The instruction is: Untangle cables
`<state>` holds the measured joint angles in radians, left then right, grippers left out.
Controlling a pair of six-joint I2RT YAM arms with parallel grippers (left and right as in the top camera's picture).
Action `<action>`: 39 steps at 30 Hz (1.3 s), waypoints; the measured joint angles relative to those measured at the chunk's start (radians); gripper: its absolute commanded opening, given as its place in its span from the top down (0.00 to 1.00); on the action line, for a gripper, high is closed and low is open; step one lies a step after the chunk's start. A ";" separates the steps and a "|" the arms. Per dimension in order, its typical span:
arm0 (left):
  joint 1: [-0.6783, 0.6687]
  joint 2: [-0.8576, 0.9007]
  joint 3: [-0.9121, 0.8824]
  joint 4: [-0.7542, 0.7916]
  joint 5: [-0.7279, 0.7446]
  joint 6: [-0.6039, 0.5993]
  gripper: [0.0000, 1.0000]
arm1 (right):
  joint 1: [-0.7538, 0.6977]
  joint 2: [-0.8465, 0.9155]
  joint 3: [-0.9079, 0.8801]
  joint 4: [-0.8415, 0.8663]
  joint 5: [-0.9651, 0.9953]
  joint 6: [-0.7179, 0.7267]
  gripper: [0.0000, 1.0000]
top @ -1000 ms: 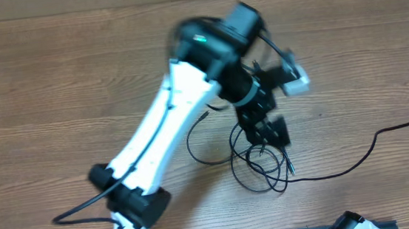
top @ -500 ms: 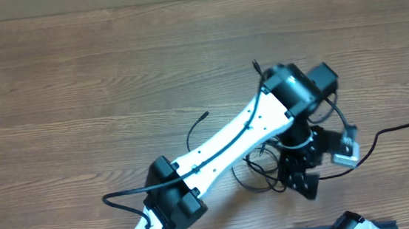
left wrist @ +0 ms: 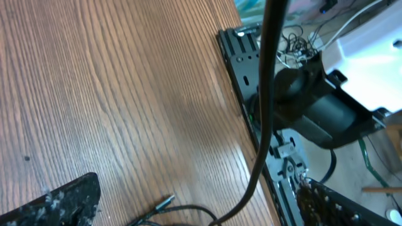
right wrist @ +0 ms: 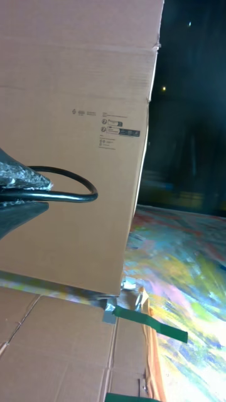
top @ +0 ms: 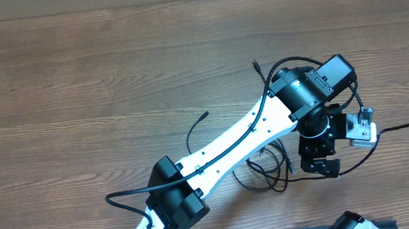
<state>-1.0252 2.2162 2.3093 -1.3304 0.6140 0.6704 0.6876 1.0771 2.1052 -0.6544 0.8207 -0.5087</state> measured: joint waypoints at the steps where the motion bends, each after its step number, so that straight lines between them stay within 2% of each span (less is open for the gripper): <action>1: 0.000 0.002 0.000 0.007 0.005 -0.010 0.03 | 0.000 0.000 0.000 0.000 0.001 0.000 0.96; 10: 0.000 0.082 0.000 0.023 0.056 -0.050 0.17 | 0.000 0.000 0.000 0.000 0.006 0.000 0.96; 11: 0.000 0.090 -0.001 0.023 0.059 -0.053 0.30 | 0.000 0.000 0.000 0.000 0.006 0.000 0.96; 12: 0.000 0.095 -0.002 0.023 0.062 -0.056 0.56 | 0.000 0.000 0.000 -0.002 0.006 0.000 0.96; 13: 0.000 0.098 -0.002 0.023 0.064 -0.060 0.96 | 0.000 0.000 0.000 -0.003 0.006 0.000 0.96; 19: 0.001 0.100 -0.002 0.030 0.066 -0.079 0.96 | 0.000 0.000 0.000 -0.005 0.006 0.000 0.96; 23: 0.023 0.099 0.028 0.008 0.034 -0.154 0.96 | 0.000 0.000 0.000 -0.007 0.006 0.001 0.96; 26: 0.077 0.096 0.127 -0.006 -0.017 -0.237 0.96 | 0.000 0.000 0.000 -0.010 0.006 0.005 0.96; 34: 0.418 -0.077 0.496 0.128 -0.087 -0.524 0.96 | 0.000 0.000 0.000 -0.020 0.006 0.024 0.96; 36: 0.509 -0.147 0.550 0.159 -0.088 -0.580 0.96 | 0.000 0.000 0.000 -0.039 0.006 0.042 0.96; 39: 0.570 -0.246 0.592 0.186 -0.080 -0.637 0.96 | 0.000 0.000 0.000 -0.082 -0.005 0.078 0.96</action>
<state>-0.4549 1.9701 2.9017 -1.1446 0.5339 0.0334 0.6876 1.0771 2.1056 -0.7368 0.8154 -0.4309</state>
